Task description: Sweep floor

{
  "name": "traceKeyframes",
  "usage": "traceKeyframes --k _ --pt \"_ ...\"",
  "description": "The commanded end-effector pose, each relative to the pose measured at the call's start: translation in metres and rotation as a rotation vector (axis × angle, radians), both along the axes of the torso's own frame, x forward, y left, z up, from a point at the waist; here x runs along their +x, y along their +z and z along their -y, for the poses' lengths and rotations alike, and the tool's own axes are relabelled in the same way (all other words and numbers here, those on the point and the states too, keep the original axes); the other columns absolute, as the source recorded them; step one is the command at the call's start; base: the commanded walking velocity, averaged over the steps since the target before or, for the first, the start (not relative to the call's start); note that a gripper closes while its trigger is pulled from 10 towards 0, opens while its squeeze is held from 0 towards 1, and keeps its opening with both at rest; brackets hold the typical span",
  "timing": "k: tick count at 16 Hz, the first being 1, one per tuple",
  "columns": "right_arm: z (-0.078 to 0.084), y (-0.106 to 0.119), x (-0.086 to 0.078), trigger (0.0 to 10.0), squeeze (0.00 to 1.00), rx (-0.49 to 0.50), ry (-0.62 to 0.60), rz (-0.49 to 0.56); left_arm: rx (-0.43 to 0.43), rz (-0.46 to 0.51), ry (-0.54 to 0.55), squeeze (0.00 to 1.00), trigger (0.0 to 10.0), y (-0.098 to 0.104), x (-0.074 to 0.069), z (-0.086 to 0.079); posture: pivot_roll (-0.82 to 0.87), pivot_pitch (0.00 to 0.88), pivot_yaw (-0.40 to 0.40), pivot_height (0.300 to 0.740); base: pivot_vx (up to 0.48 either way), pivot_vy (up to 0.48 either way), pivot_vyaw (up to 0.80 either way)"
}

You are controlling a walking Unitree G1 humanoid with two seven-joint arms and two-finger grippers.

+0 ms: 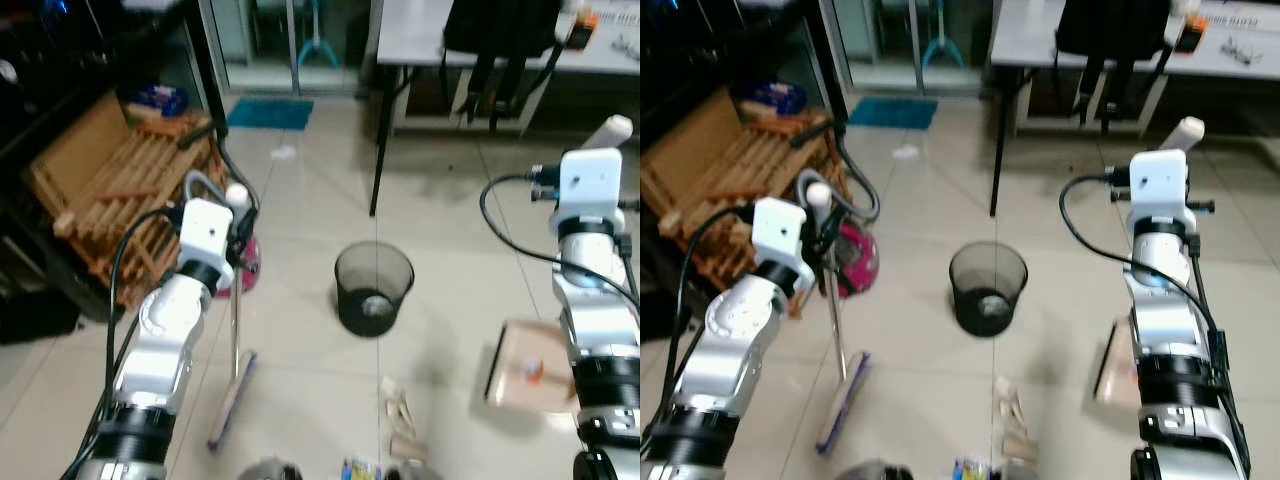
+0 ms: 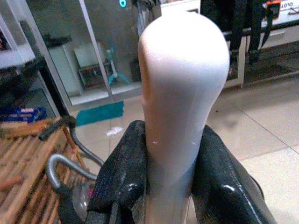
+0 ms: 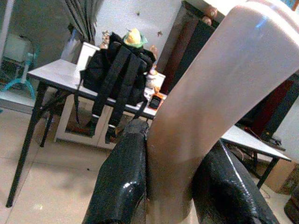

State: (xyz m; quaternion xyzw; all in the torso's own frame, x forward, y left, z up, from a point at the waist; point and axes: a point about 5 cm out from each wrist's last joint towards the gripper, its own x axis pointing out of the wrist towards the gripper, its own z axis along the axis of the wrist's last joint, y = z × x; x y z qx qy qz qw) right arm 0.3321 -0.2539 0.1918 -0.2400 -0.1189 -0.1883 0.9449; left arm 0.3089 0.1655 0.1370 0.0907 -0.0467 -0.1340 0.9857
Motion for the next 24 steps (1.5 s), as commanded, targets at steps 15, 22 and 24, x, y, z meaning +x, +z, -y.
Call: traceKeyframes --k 15,22,24 --pt "-0.016 -0.024 -0.019 10.0 0.00 0.101 0.000 -0.099 -0.001 -0.004 0.005 0.00 10.0 0.002 -0.002 0.002 -0.12 0.015 0.038 0.740 -0.220 0.000 0.00" --pt "-0.057 -0.059 -0.026 10.0 0.00 0.327 0.199 -0.273 -0.036 0.023 0.053 0.00 10.0 0.009 0.003 0.002 -0.12 0.033 0.044 0.740 0.000 0.000 0.00" --pt "-0.065 -0.065 -0.027 10.0 0.00 0.376 0.210 -0.298 -0.033 0.023 0.047 0.00 10.0 0.008 0.002 0.003 -0.12 0.035 0.043 0.740 0.332 0.000 -0.42"
